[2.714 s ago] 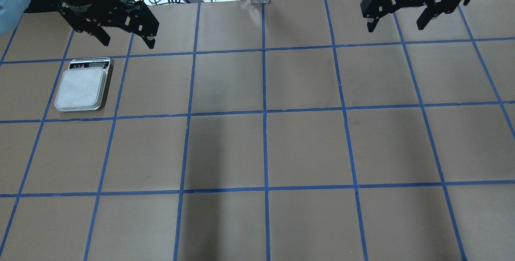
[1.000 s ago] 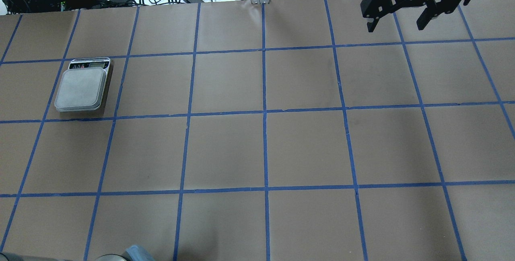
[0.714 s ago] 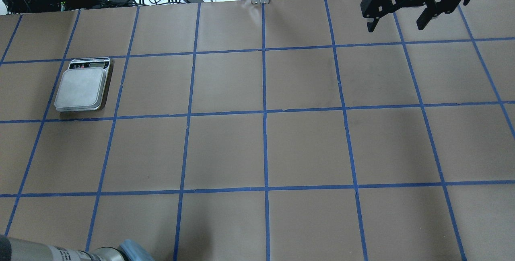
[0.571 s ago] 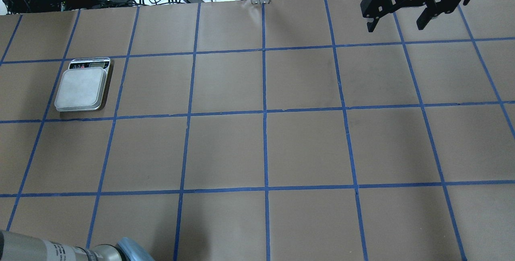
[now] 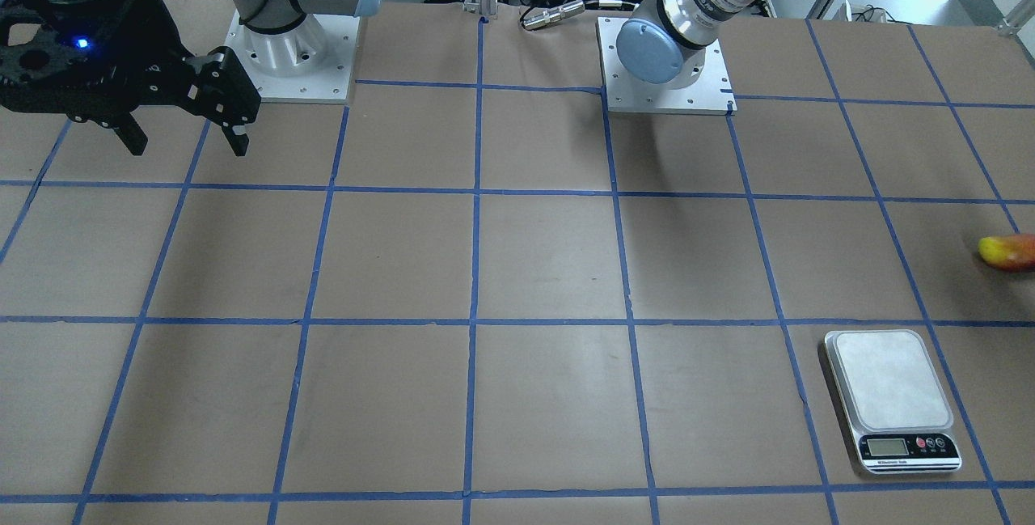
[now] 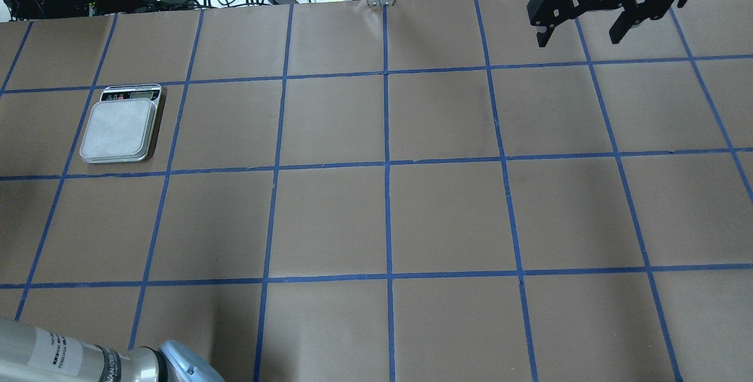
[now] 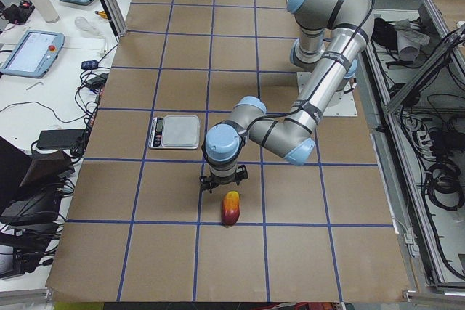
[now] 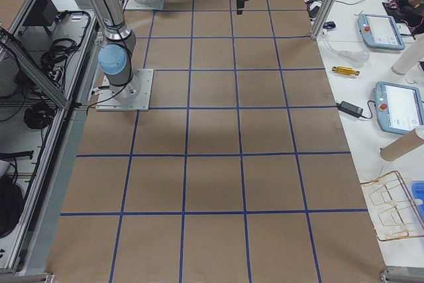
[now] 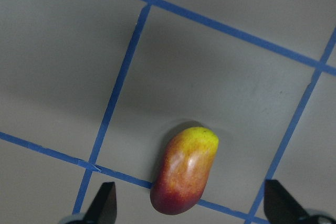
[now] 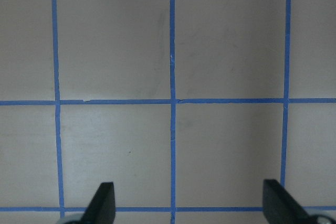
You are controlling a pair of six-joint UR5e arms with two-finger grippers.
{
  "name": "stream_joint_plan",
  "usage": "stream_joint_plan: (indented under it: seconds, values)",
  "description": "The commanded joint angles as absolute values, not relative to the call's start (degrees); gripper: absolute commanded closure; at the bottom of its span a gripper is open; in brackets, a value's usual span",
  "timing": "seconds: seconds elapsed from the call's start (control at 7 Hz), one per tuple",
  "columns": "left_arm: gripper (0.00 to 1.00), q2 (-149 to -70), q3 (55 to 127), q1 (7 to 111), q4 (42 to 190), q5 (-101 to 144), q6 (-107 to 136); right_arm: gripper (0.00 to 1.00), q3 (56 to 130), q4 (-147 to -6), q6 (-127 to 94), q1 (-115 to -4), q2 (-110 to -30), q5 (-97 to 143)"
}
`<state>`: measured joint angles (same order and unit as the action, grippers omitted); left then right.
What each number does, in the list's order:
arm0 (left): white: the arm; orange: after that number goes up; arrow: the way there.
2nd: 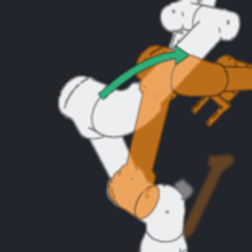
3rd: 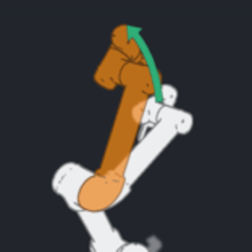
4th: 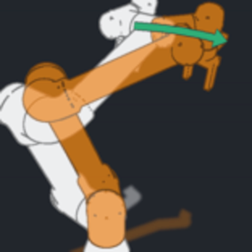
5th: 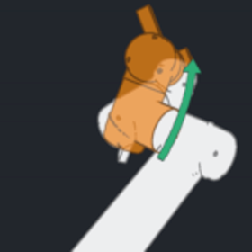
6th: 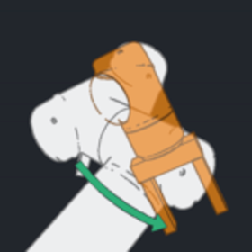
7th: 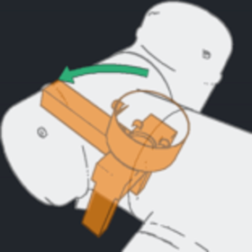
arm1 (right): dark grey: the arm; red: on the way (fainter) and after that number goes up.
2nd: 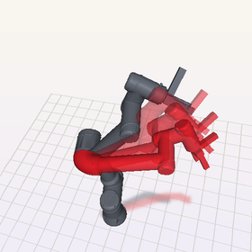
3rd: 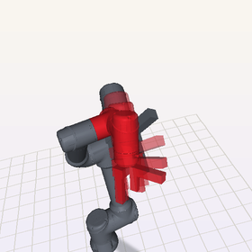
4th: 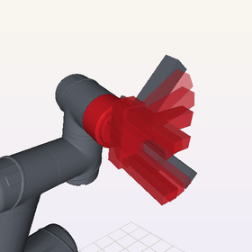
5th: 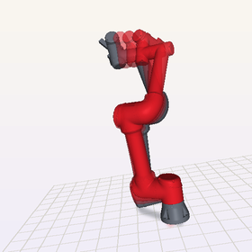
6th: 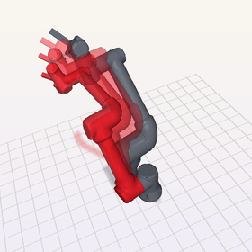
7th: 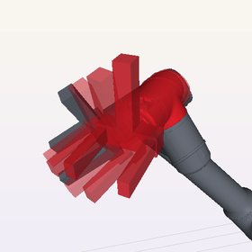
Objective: Weigh mango
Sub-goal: 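Lower the left gripper onto the red-yellow mango and close on it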
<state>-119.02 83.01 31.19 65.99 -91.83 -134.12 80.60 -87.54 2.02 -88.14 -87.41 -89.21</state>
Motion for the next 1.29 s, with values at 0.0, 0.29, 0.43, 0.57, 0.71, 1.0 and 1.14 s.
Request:
stream_joint_plan:
  seconds: [0.0, 0.29, 0.43, 0.57, 0.71, 1.0, 1.14]
  values:
    - [0.0, -123.82, 83.58, 28.05, 63.81, -89.06, -140.15, 0.0, 80.6, -87.54, 2.02, -88.15, -87.36, -89.21]
    - [0.0, -126.11, 83.41, 27.43, 63.29, -88.95, -141.76, 0.0, 80.6, -87.54, 2.02, -88.15, -87.45, -89.21]
    - [0.0, -126.73, 83.5, 27.42, 62.85, -88.95, -143.42, 0.0, 80.6, -87.54, 2.02, -88.15, -87.36, -89.21]
    - [0.0, -127.26, 83.67, 27.42, 61.97, -88.86, -145.26, 0.0, 80.6, -87.54, 2.02, -88.15, -87.36, -89.12]
    - [0.0, -128.22, 83.85, 27.42, 61.53, -88.94, -147.11, 0.0, 80.6, -87.54, 2.02, -88.15, -87.36, -89.12]
    - [0.0, -129.98, 84.9, 27.42, 56.71, -89.82, -148.88, 0.0, 80.6, -87.54, 2.02, -88.15, -87.45, -89.12]
    - [0.23, -130.16, 84.9, 27.42, 56.52, -89.65, -149.06, 0.0, 80.6, -87.54, 2.02, -88.15, -87.45, -89.21]
